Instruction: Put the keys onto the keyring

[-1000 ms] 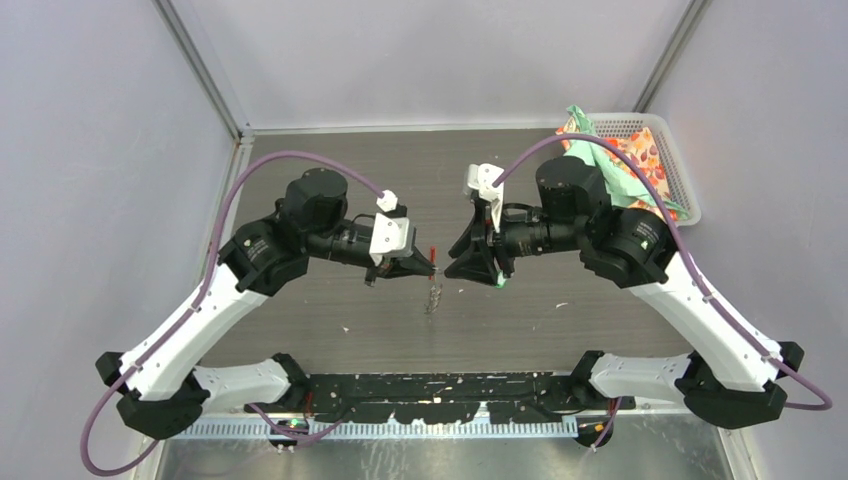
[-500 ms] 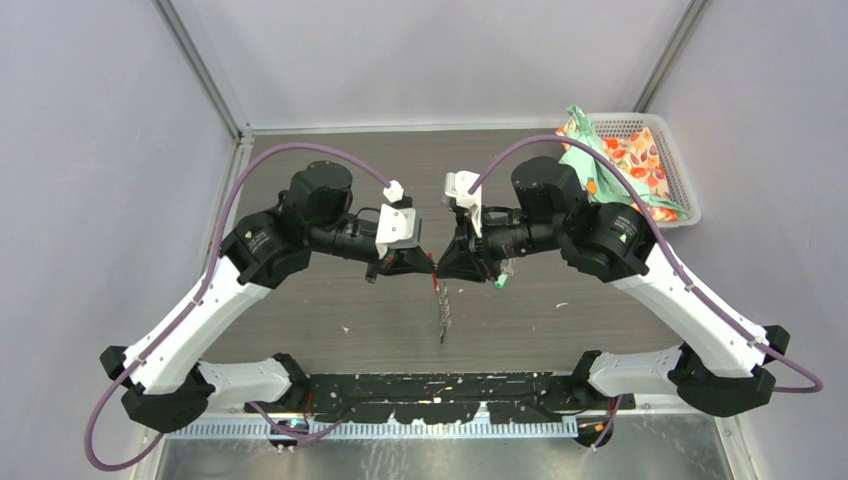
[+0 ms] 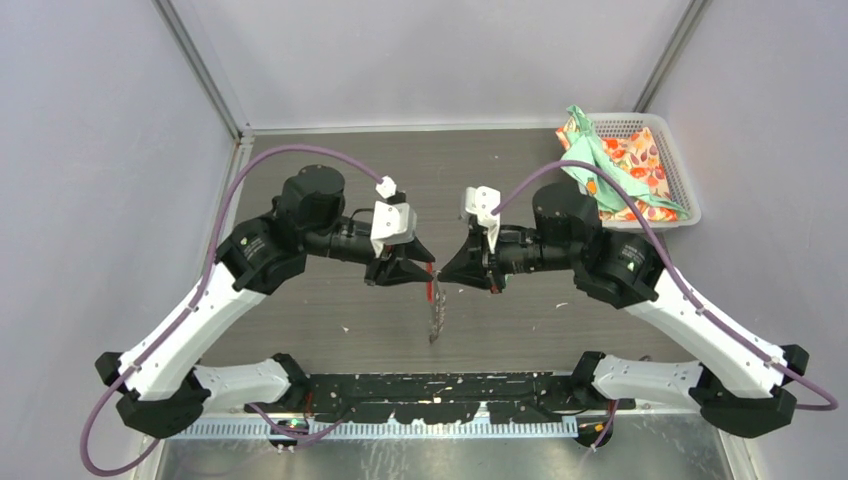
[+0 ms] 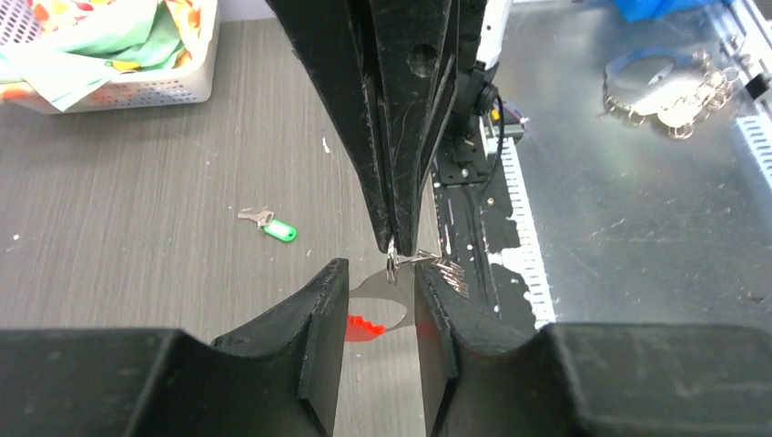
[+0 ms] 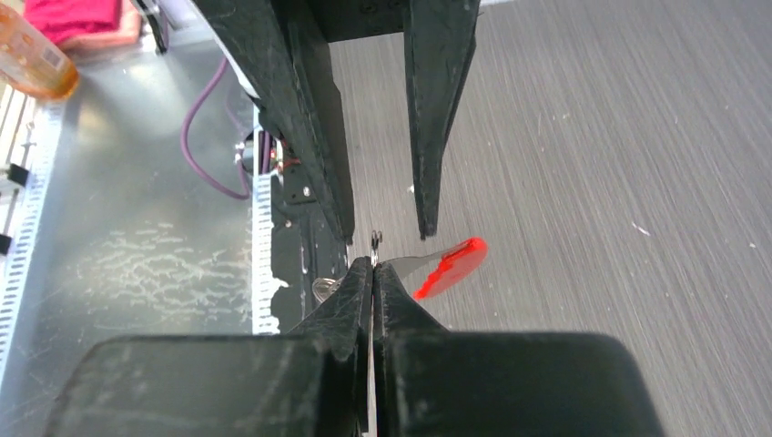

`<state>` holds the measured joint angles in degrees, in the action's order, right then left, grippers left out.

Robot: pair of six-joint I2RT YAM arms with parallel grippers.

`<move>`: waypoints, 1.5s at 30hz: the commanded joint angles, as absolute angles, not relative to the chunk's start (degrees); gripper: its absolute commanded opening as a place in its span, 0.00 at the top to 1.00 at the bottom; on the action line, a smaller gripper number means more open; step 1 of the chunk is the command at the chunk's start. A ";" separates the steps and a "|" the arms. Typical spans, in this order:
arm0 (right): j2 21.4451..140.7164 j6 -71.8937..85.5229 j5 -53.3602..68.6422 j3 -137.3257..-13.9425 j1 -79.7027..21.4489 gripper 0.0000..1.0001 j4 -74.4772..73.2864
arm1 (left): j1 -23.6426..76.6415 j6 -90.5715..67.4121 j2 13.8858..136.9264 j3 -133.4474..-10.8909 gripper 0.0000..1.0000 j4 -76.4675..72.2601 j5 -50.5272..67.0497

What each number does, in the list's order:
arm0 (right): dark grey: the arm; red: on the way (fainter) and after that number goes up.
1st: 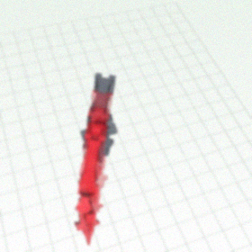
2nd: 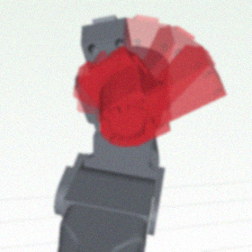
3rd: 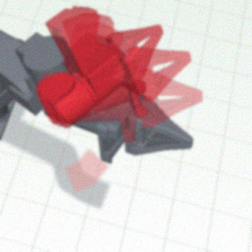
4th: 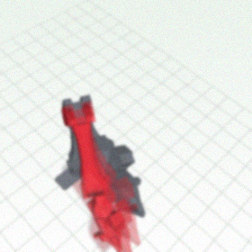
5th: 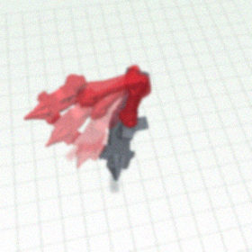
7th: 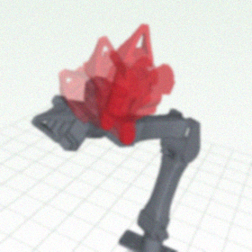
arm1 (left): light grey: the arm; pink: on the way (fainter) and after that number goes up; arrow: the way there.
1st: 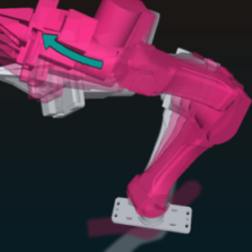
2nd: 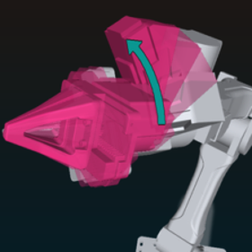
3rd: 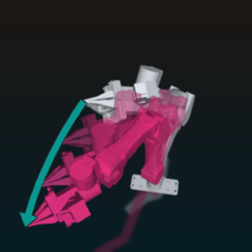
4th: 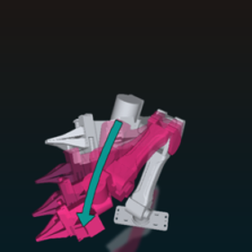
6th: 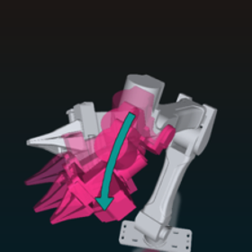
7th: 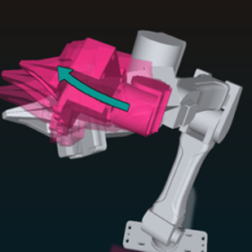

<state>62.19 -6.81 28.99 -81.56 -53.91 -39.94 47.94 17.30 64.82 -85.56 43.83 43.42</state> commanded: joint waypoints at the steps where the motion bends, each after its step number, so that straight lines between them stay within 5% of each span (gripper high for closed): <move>1: 55.66 -1.79 28.30 -73.82 -54.11 0.99 -19.04 | 47.72 11.79 59.94 -82.47 0.65 36.76 43.65; 12: 51.37 6.04 27.79 -61.88 -54.09 0.99 4.43 | 46.64 5.31 56.61 -77.77 0.71 32.92 42.66; 24: 51.86 7.51 29.53 -61.04 -54.13 0.99 5.86 | 45.61 3.22 55.18 -75.57 0.66 31.00 39.75; 39: 53.34 8.09 32.12 -62.34 -54.10 0.99 1.79 | 43.25 0.80 54.35 -75.41 0.80 26.37 49.69; 45: 53.76 8.52 32.15 -62.84 -54.12 0.99 1.84 | 43.28 3.81 55.01 -75.47 0.99 28.31 52.24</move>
